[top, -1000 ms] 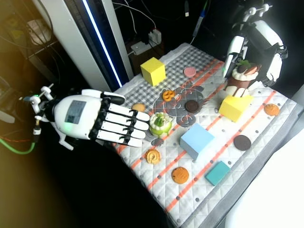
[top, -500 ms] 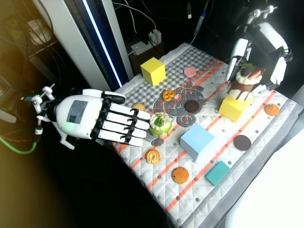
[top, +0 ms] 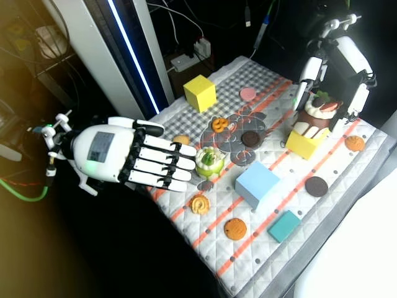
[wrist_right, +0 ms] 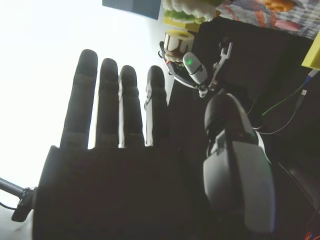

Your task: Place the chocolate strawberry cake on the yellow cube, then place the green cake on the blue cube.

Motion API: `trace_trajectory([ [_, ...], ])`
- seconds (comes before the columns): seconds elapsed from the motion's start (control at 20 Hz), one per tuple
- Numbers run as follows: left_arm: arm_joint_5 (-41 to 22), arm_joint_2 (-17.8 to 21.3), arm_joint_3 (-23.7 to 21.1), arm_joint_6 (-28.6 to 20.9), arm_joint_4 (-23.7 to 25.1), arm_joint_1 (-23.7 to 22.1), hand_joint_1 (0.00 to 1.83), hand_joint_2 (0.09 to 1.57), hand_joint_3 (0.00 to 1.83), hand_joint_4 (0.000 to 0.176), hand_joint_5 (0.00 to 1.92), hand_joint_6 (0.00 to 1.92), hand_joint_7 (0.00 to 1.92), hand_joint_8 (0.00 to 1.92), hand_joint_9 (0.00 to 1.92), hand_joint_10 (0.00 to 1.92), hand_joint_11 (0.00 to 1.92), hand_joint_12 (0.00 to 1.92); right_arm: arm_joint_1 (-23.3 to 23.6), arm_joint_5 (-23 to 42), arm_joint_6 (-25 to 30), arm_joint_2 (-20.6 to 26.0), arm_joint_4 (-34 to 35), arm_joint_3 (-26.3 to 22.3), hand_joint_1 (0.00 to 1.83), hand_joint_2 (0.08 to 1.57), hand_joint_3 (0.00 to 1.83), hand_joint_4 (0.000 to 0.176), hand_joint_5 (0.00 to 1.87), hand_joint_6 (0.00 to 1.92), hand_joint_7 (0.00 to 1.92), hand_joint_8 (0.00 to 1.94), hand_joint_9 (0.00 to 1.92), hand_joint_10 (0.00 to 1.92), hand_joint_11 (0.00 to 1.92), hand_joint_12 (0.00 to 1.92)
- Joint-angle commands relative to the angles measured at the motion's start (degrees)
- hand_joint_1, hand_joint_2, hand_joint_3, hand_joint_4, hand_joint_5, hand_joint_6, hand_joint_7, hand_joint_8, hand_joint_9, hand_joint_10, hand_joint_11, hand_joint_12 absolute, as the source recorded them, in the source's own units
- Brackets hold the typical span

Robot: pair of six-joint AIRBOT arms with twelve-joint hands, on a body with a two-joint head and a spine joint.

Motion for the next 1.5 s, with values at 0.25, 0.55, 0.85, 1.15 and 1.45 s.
trace_trajectory([
  [0.25,-4.6,0.1,0.1,0.7,1.3,-0.5,1.11,0.93,0.0,0.0,0.88,0.01,0.99,0.3,0.74,0.69,0.28,1.42,0.4,7.0,0.6,-0.1,1.1,0.4,0.19,1.28,0.0,0.05,0.37,0.0,0.24,0.0,0.26,0.0,0.31,0.03],
  [0.55,-3.4,-0.2,0.1,1.7,1.8,-0.6,1.03,0.92,0.0,0.0,0.78,0.0,0.87,0.03,0.63,0.51,0.2,1.29,0.3,7.0,0.7,-0.1,1.2,0.4,0.19,1.29,0.0,0.041,0.37,0.0,0.24,0.0,0.26,0.0,0.31,0.02],
  [0.85,-3.7,-0.2,-0.2,1.7,1.8,-0.4,1.03,0.91,0.0,0.012,0.73,0.0,0.85,0.0,0.61,0.47,0.11,1.29,0.2,7.0,0.7,-0.1,1.3,0.4,0.2,1.29,0.0,0.044,0.37,0.0,0.25,0.0,0.26,0.0,0.31,0.02],
  [1.15,-4.1,-0.2,-0.4,1.7,1.8,-0.3,1.0,0.89,0.0,0.0,0.69,0.0,0.84,0.01,0.63,0.46,0.16,1.29,0.2,7.0,0.8,-0.1,1.3,0.4,0.19,1.28,0.0,0.032,0.37,0.0,0.25,0.0,0.26,0.0,0.32,0.02],
  [1.45,-4.4,0.3,-0.8,1.7,1.8,0.0,0.9,0.86,0.0,0.056,0.53,0.0,0.7,0.0,0.58,0.29,0.15,1.25,0.1,7.0,0.9,-0.1,1.3,0.4,0.18,1.28,0.0,0.039,0.37,0.0,0.25,0.0,0.25,0.0,0.3,0.01],
])
